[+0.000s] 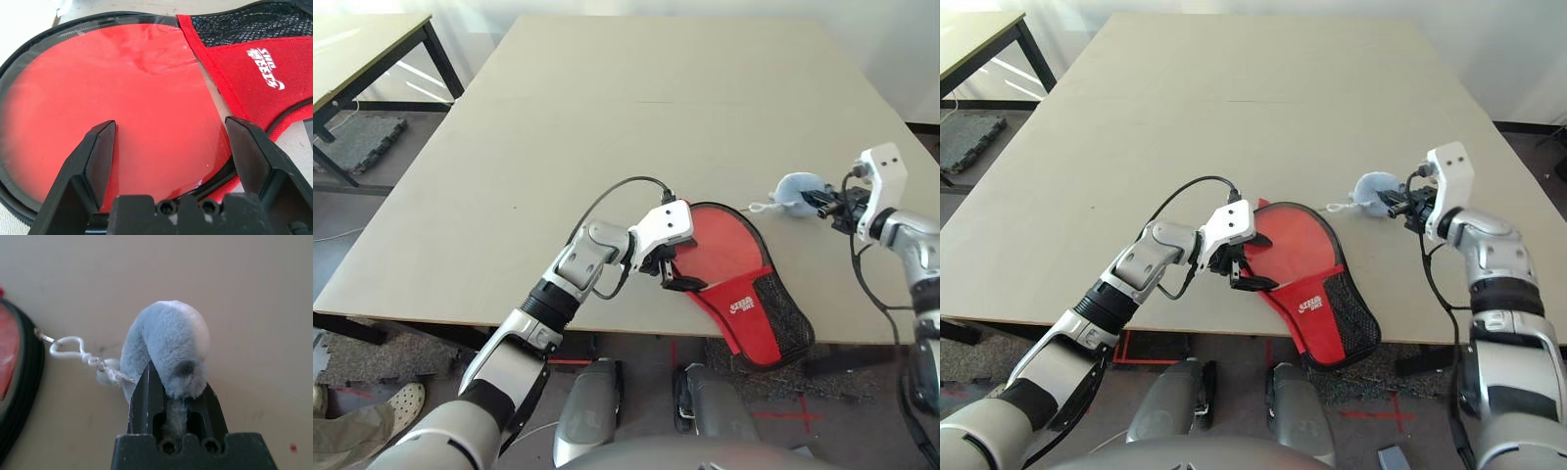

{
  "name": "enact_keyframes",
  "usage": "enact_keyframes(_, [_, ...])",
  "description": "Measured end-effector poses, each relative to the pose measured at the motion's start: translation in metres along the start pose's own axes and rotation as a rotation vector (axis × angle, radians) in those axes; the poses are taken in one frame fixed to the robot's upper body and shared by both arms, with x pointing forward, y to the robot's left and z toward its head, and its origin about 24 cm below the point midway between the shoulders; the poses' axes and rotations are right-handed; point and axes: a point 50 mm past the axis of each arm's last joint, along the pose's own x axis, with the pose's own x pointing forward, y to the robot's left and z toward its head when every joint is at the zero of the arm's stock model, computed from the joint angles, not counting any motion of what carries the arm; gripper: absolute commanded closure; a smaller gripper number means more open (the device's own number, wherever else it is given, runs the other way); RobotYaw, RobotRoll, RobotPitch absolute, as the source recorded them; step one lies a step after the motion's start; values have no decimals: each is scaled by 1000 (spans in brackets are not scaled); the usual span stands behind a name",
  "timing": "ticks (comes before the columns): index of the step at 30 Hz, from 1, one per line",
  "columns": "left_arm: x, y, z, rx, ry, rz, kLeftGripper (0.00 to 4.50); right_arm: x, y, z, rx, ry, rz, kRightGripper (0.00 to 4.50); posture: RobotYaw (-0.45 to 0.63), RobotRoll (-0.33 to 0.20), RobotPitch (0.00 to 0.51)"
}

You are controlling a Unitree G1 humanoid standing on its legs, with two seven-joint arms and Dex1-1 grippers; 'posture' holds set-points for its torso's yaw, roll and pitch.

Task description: Store the ping-pong paddle in its case and zip it.

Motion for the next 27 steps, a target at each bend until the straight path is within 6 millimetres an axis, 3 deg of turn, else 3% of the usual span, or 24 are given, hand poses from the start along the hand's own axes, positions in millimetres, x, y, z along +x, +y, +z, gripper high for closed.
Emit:
enact_keyframes(12, [3,3,3,14,1,-7,0,-54,24,-18,44,209,311,4420,25,0,122])
enact_keyframes(27, [6,2,4,4,-1,1,0,-77,44,-31,71,413,525,4422,35,0,128])
